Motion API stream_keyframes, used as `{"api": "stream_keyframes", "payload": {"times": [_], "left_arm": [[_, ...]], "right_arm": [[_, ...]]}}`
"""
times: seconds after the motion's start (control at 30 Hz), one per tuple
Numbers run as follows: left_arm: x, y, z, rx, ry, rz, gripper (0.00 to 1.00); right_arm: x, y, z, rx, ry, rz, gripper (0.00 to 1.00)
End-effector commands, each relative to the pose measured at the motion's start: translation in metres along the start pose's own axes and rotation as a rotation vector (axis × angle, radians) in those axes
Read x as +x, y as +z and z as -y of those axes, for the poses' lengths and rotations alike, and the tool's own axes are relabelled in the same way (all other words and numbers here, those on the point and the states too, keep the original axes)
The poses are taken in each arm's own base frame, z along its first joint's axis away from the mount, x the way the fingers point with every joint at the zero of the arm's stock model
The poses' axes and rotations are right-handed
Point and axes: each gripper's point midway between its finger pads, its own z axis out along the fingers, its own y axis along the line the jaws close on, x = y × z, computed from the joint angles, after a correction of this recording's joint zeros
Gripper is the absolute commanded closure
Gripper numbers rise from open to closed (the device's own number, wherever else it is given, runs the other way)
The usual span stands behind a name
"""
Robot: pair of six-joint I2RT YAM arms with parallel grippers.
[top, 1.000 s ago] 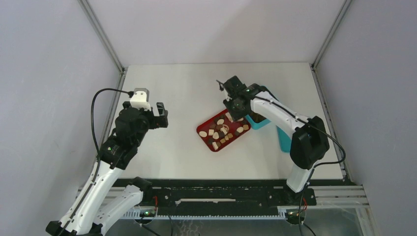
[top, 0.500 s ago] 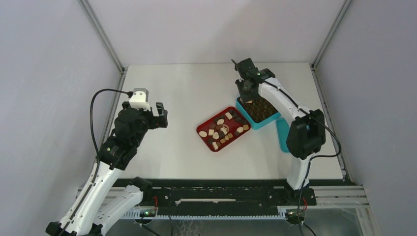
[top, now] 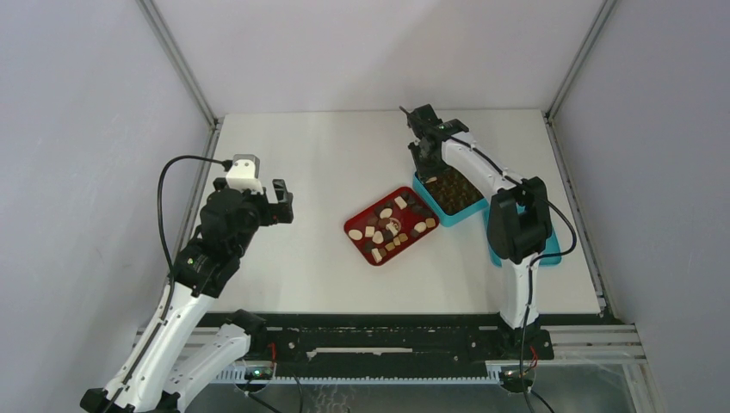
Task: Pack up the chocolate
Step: Place the fake chocolate in the packing box.
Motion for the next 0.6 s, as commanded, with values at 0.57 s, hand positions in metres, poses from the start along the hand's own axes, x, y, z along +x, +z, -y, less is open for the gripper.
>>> {"api": "stream_keyframes", "payload": {"times": [0.57], "left_arm": [[0.007,0.005,0.001,0.008,-0.007,-0.003,0.0]], "right_arm": [[-0.023,-0.03,0.006,-0.011,0.044,0.104,0.53]]}}
